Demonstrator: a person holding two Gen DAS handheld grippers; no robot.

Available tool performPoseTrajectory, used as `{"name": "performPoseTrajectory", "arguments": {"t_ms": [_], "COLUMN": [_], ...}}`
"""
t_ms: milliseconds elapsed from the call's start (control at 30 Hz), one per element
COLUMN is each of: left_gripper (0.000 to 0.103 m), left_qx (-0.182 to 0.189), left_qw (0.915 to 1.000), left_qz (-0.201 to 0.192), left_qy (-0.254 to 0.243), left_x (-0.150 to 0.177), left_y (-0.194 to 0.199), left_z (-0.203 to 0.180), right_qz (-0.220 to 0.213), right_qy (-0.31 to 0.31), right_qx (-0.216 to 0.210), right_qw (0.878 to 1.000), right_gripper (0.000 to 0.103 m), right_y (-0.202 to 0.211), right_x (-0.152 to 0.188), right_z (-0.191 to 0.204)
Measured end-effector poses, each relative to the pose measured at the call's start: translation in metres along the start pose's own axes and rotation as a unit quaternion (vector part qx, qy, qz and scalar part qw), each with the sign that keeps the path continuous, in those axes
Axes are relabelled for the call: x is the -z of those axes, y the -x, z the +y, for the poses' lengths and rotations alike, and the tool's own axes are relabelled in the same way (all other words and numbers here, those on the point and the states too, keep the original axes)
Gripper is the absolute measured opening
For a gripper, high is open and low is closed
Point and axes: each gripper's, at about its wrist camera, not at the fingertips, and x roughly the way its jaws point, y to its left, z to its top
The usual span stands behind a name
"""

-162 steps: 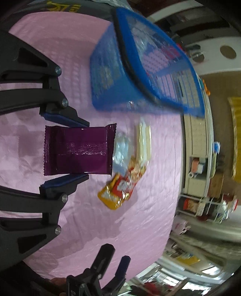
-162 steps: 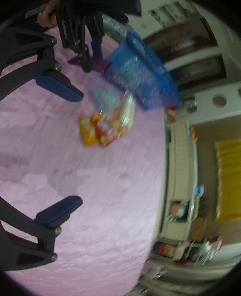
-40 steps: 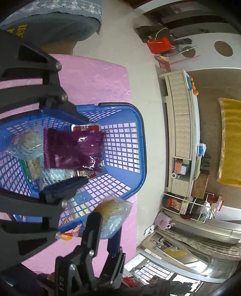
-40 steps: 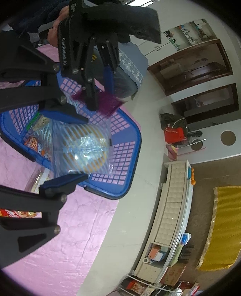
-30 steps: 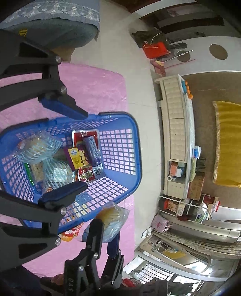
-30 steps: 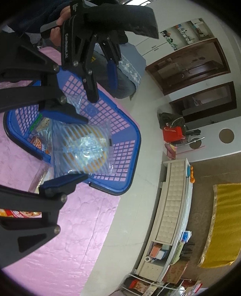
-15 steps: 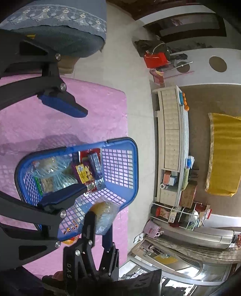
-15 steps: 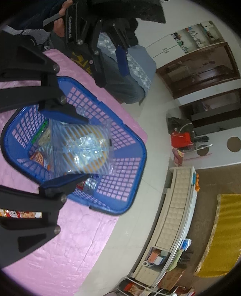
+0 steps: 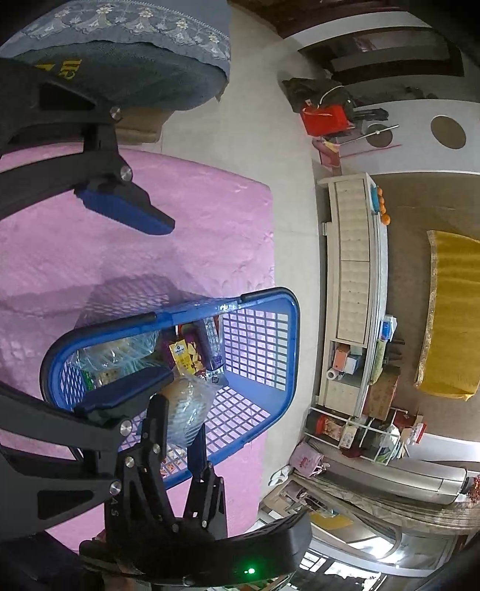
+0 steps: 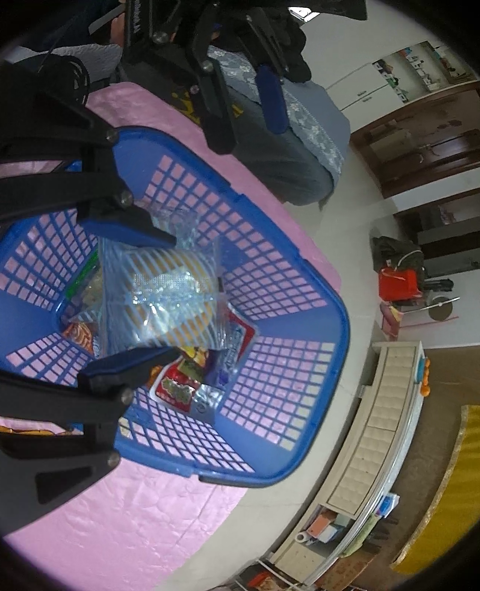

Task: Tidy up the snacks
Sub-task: 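Open the right tool to drop the cake pack into the basket, then withdraw both tools from the basket toward the remaining snacks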

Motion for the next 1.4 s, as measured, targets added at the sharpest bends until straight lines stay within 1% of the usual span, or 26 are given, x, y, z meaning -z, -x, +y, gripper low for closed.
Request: {"name": "performPoseTrajectory", "arguments": {"t_ms": [200, 367, 500, 533, 567, 600, 633, 667, 767, 833, 933, 1167, 1400], "left_gripper": [0.072, 0.072, 0.072, 0.072, 0.072, 0.072, 0.072, 0.072, 0.072, 0.072, 0.072, 0.072, 0.072], "left_qx": [0.002, 0.003, 0.001, 0.002, 0.002, 0.002, 0.001, 0.003, 0.008, 0.005, 0.005, 0.014, 0.027], "left_qw": [1.0, 1.0, 1.0, 1.0, 1.0, 1.0, 1.0, 1.0, 0.9999, 0.9998, 0.9995, 0.998, 0.9966], "left_qz": [0.002, 0.005, 0.006, 0.006, 0.005, 0.004, 0.003, 0.002, 0.0, -0.005, -0.012, -0.024, -0.033], "left_qy": [0.002, 0.001, 0.003, 0.004, 0.004, 0.003, 0.002, 0.001, -0.007, -0.018, -0.029, -0.056, -0.071], "left_x": [0.002, 0.004, 0.005, 0.005, 0.007, 0.007, 0.008, 0.008, 0.009, 0.01, 0.009, 0.008, 0.007], "left_y": [0.0, 0.0, 0.002, 0.004, 0.005, 0.008, 0.01, 0.013, 0.021, 0.029, 0.041, 0.063, 0.075], "left_z": [0.003, 0.003, 0.004, 0.004, 0.003, 0.002, 0.001, 0.0, -0.006, -0.014, -0.025, -0.062, -0.098], "right_qz": [0.003, 0.02, 0.02, 0.023, 0.023, 0.022, 0.018, 0.016, 0.004, -0.002, -0.015, -0.033, -0.052], "right_qy": [0.004, 0.007, 0.006, 0.003, -0.001, -0.003, -0.005, -0.007, -0.017, -0.022, -0.025, -0.041, -0.062], "right_qx": [0.004, -0.002, -0.006, -0.007, -0.01, -0.013, -0.016, -0.015, -0.014, -0.014, -0.004, 0.014, 0.031], "right_qw": [1.0, 1.0, 1.0, 1.0, 1.0, 1.0, 1.0, 1.0, 1.0, 1.0, 1.0, 0.998, 0.996], "right_gripper": [0.057, 0.057, 0.058, 0.062, 0.074, 0.079, 0.084, 0.085, 0.085, 0.086, 0.086, 0.087, 0.087], "right_y": [-0.002, -0.009, -0.008, -0.008, -0.006, -0.004, 0.0, 0.004, 0.019, 0.029, 0.05, 0.089, 0.129], "right_x": [0.0, 0.005, 0.009, 0.009, 0.01, 0.01, 0.011, 0.01, 0.011, 0.012, 0.017, 0.032, 0.055], "right_z": [0.003, 0.006, 0.006, 0.006, 0.005, 0.005, 0.005, 0.005, 0.002, 0.0, -0.002, -0.014, -0.037]}}
